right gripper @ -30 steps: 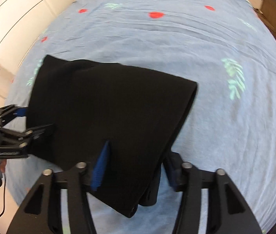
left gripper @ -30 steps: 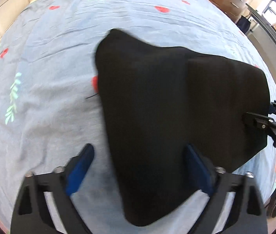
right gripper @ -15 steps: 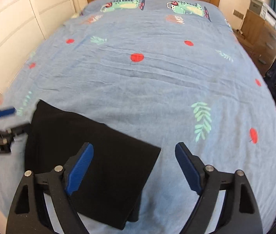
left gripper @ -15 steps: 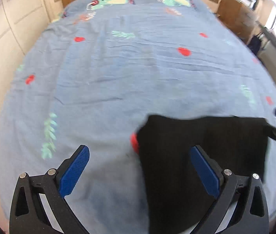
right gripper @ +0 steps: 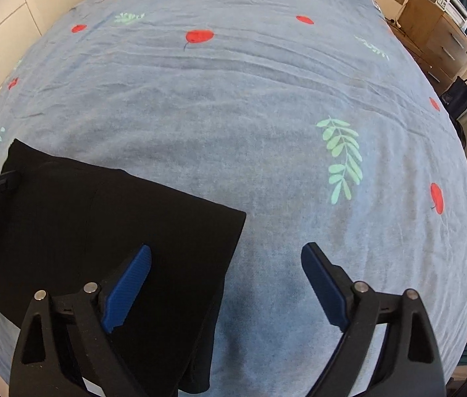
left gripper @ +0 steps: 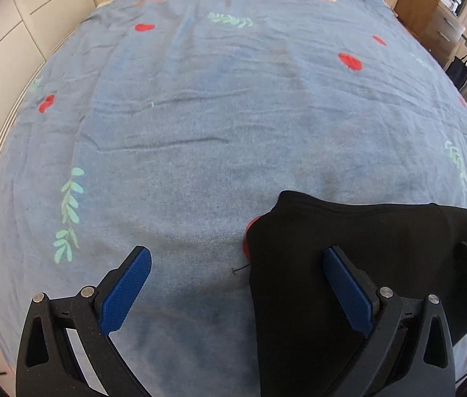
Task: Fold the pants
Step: 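Open both grippers and pull them back from the folded pants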
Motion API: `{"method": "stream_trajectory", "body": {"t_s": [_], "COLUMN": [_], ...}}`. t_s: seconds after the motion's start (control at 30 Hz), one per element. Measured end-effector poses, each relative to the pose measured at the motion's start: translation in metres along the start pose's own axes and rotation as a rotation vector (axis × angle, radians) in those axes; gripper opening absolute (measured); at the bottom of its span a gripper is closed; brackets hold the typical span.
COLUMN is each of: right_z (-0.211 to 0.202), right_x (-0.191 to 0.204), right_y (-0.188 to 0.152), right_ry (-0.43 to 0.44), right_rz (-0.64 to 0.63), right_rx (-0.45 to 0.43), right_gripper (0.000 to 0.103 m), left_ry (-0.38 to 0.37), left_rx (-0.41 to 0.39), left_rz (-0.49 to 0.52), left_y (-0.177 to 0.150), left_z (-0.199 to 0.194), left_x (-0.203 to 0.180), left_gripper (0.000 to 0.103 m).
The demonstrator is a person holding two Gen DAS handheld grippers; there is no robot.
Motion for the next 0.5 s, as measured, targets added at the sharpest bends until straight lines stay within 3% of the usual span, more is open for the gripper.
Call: {"method": "stream_trajectory", "body": {"t_s": [0.2,0.3,0.5], "right_z": [-0.064,-0.101,-0.147], "right_x": [0.004,0.006,0.018], "right_y": [0.001,-0.007,-0.041], "right_ry": [-0.027,-0.036,-0.03], "right_rz": [0.007,0.024,0.064], "right_rx": [-0.175,-0.257,-0.313], "right_gripper": [0.103,0.103,0.103], "left_ry": [-0.116,-0.132,-0.203], "left_rx": [-0.054,-0.099,-0.161], "left_rz": [-0.023,-0.024,-0.054], "left_y": [-0.011,-0.024,-0.065], "left_z": [-0.049,-0.072,-0.124], "left_x": [-0.009,-0.009,-0.017], "left_gripper": [0.102,0.102,0.102]}}
Point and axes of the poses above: each gripper's, at about its wrist camera, not at the fingertips, and z roughly the way its jaws point, x to its left, y to its top, the point moved 6 cm from there along z, roughly the way its jaws point, and after that the axes turned 10 degrees about -z, right-handed, at the moved point
